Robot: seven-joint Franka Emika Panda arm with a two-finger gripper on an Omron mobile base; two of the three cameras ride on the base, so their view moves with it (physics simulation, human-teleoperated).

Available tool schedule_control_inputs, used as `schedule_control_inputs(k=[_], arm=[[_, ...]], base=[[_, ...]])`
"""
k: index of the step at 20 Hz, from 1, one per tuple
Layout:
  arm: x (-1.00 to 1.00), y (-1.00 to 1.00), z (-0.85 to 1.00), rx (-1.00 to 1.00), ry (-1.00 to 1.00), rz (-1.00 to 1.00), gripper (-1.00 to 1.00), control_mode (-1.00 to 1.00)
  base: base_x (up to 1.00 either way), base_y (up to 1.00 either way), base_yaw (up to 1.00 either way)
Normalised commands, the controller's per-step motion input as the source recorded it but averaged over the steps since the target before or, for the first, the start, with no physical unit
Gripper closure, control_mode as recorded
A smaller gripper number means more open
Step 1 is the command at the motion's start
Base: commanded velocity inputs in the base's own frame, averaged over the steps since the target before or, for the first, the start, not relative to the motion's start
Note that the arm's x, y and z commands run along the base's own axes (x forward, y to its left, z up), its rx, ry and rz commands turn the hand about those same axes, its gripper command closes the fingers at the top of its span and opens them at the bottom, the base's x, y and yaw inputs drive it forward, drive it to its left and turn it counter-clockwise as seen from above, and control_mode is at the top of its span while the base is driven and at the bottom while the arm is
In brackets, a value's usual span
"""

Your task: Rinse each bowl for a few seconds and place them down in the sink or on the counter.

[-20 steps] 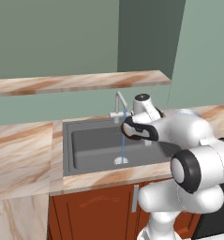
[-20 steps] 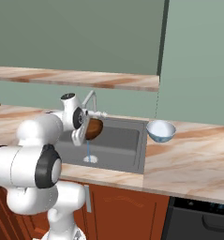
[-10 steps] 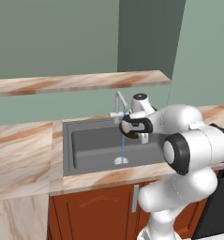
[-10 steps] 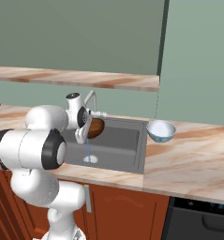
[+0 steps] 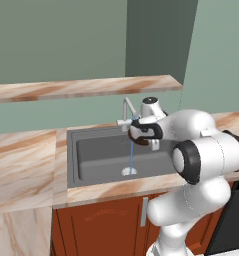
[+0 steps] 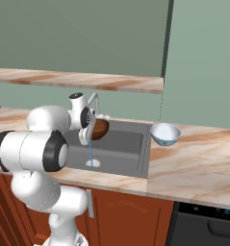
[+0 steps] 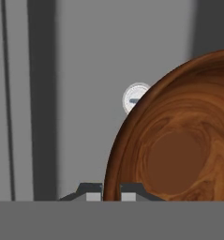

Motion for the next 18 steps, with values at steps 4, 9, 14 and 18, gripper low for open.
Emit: schedule_control_inputs(k=[4,9,14,18], arm=[[-0.18,-0.13,0.20,-0.05,-0.03,0.00,1.00,-1.00],[-0.18,-0.18,0.18,-0.04,0.00,-0.02,1.00,-1.00],[-0.22,-0.24,0.16,-0.03,0.00,-0.04,1.00,-1.00],[-0.21,-0.25,0.14,-0.02,0.00,-0.08,1.00,-1.00]], base=[[0.00,0.00,0.00],[0.00,0.00,0.00],[0.00,0.00,0.00],[0.00,0.00,0.00]])
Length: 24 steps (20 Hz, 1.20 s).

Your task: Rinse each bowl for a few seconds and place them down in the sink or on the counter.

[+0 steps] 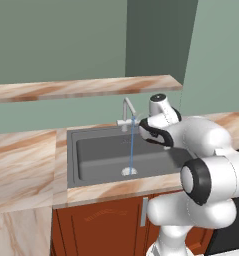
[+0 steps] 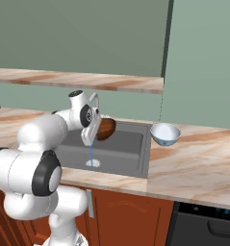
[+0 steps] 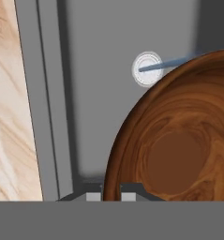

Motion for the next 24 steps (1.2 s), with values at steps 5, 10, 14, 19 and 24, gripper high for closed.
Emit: schedule_control_inputs(k=[5,10,14,19,24], arm=[[-0.19,-0.24,0.12,-0.01,0.01,-0.11,1.00,-1.00],[-0.13,-0.17,0.12,0.00,0.01,-0.15,1.00,-1.00],[-0.09,-0.10,0.10,0.00,0.00,-0.18,1.00,-1.00],[-0.08,-0.04,0.04,0.00,-0.01,-0.20,1.00,-1.00],[-0.06,-0.03,0.03,0.00,-0.02,-0.20,1.00,-1.00]], base=[[0.00,0.00,0.00],[0.00,0.00,0.00],[0.00,0.00,0.00],[0.00,0.00,0.00],[0.00,0.00,0.00]])
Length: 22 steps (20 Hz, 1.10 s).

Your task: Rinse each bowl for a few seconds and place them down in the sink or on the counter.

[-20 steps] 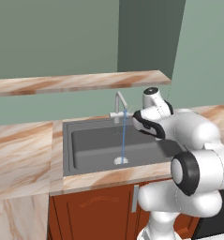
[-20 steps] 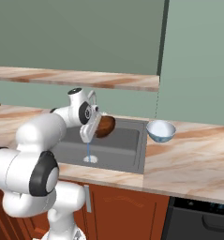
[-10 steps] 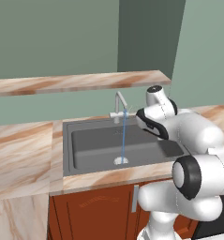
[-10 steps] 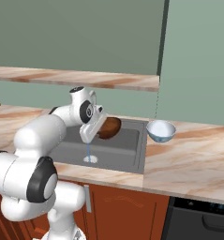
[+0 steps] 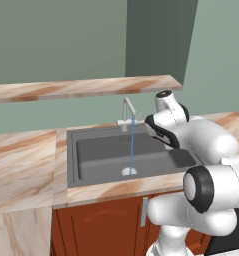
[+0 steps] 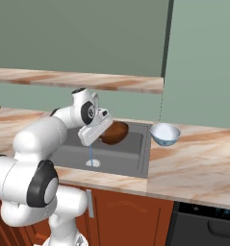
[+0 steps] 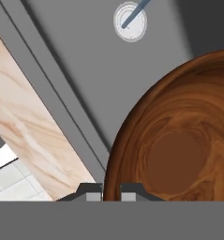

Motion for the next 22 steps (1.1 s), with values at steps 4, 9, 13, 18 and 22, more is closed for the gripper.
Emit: schedule_control_inputs(k=[4,9,13,18,22], arm=[[-0.05,-0.07,0.06,-0.01,-0.02,-0.19,1.00,-1.00],[-0.06,-0.12,0.08,0.00,-0.01,-0.18,1.00,-1.00],[-0.07,-0.19,0.12,0.00,-0.01,-0.16,1.00,-1.00],[-0.10,-0.23,0.07,0.00,-0.01,-0.14,1.00,-1.00],[-0.14,-0.25,0.03,0.01,-0.01,-0.12,1.00,-1.00]], base=[[0.00,0.00,0.00],[0.00,0.00,0.00],[0.00,0.00,0.00],[0.00,0.00,0.00],[0.00,0.00,0.00]])
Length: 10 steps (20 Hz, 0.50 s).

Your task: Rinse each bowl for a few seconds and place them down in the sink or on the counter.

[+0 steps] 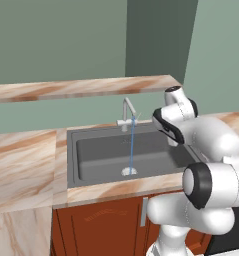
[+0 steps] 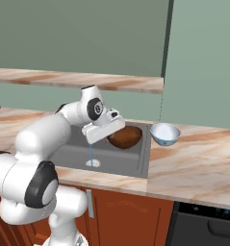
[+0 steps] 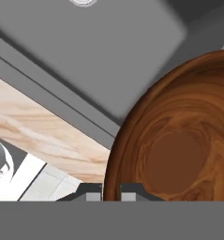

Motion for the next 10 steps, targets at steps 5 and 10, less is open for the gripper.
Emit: schedule_control_inputs(k=[5,10], arm=[[-0.15,-0.26,-0.01,0.02,0.00,-0.13,1.00,-1.00],[-0.12,-0.31,-0.06,0.03,0.00,-0.12,1.00,-1.00]], base=[[0.00,0.00,0.00],[0.00,0.00,0.00]])
